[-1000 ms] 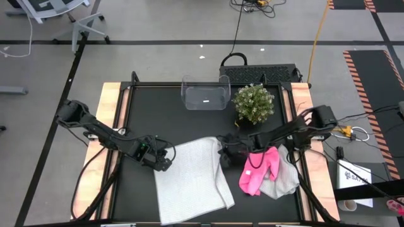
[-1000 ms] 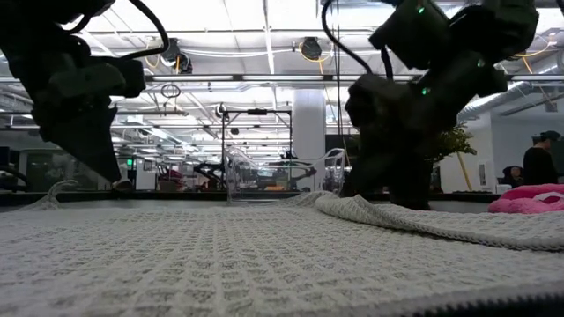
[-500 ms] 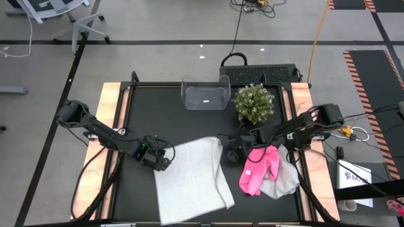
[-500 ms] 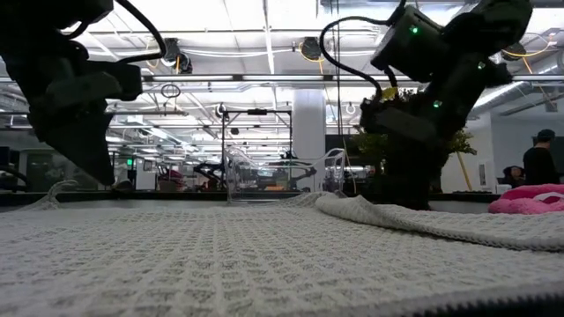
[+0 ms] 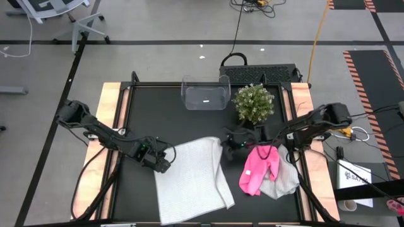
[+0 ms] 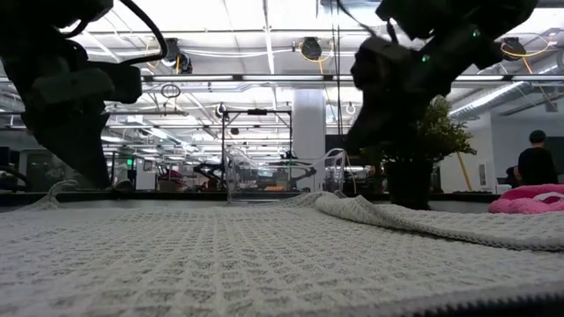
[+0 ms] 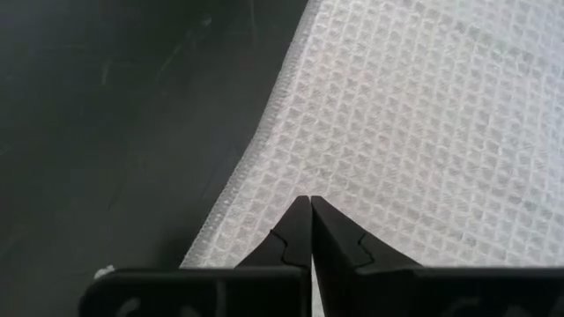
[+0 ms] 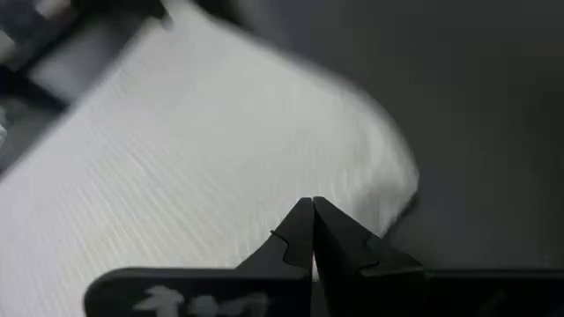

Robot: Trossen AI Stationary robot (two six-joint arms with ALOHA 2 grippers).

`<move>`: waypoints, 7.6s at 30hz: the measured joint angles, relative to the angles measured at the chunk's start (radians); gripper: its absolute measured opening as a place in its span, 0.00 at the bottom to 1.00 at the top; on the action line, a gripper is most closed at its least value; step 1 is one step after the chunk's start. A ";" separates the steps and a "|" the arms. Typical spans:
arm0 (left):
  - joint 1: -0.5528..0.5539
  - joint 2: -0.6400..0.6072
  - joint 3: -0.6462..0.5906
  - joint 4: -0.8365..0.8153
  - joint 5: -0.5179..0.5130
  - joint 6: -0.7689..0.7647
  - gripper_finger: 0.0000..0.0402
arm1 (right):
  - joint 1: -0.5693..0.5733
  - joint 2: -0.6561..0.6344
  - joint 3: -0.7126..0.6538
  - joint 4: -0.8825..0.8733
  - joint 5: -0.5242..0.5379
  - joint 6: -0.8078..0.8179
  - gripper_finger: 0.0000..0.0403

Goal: Fold microfiber towels
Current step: Fold the left gray towel

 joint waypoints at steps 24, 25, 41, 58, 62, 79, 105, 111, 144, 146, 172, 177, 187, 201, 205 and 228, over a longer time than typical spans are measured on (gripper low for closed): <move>-0.006 0.176 0.005 0.091 0.022 0.025 0.02 | -0.014 0.204 0.126 -0.277 -0.076 -0.190 0.00; -0.006 0.176 0.005 0.085 0.023 0.025 0.02 | -0.023 0.194 0.125 -0.295 -0.076 -0.208 0.00; -0.004 0.160 0.005 0.068 0.014 0.034 0.01 | -0.107 -0.067 0.121 -0.442 -0.052 -0.280 0.00; 0.030 -0.130 0.103 -0.426 0.065 -0.194 0.03 | -0.140 -0.025 0.122 -0.240 -0.162 -0.298 0.00; 0.020 -0.132 0.106 -0.443 0.145 -0.275 0.01 | -0.141 -0.022 0.122 -0.232 -0.162 -0.310 0.00; 0.013 -0.117 0.035 -0.446 0.231 -0.203 0.37 | -0.207 -0.023 0.122 -0.230 -0.205 -0.358 0.26; 0.051 -0.107 -0.069 -0.313 0.228 -0.319 0.58 | -0.224 0.137 0.122 -0.125 -0.211 -0.374 0.38; 0.051 -0.112 -0.139 -0.172 0.256 -0.342 0.58 | -0.246 0.137 0.122 -0.127 -0.209 -0.385 0.38; 0.050 -0.111 -0.141 -0.163 0.234 -0.351 0.45 | -0.253 0.243 0.123 -0.132 -0.200 -0.340 0.15; 0.050 -0.111 -0.142 -0.160 0.228 -0.349 0.35 | -0.253 0.244 0.123 -0.128 -0.195 -0.336 0.05; 0.196 -0.307 -0.134 -0.300 0.006 -0.194 0.01 | -0.300 0.230 0.282 -0.228 -0.125 -0.468 0.00; 0.264 -0.336 -0.134 -0.328 -0.020 -0.103 0.01 | -0.306 0.228 0.382 -0.355 -0.102 -0.557 0.00; 0.351 -0.355 -0.132 -0.342 -0.024 0.045 0.00 | -0.304 0.228 0.451 -0.513 -0.074 -0.650 0.00; 0.331 -0.352 0.073 -0.459 -0.045 0.161 0.00 | -0.216 0.071 0.450 -0.627 -0.063 -0.605 0.00; 0.286 -0.351 0.096 -0.462 -0.023 0.133 0.00 | -0.164 0.016 0.450 -0.661 -0.046 -0.591 0.00; -0.132 -0.076 0.300 -0.522 0.231 -0.214 0.00 | 0.169 0.001 0.450 -0.707 -0.108 -0.271 0.00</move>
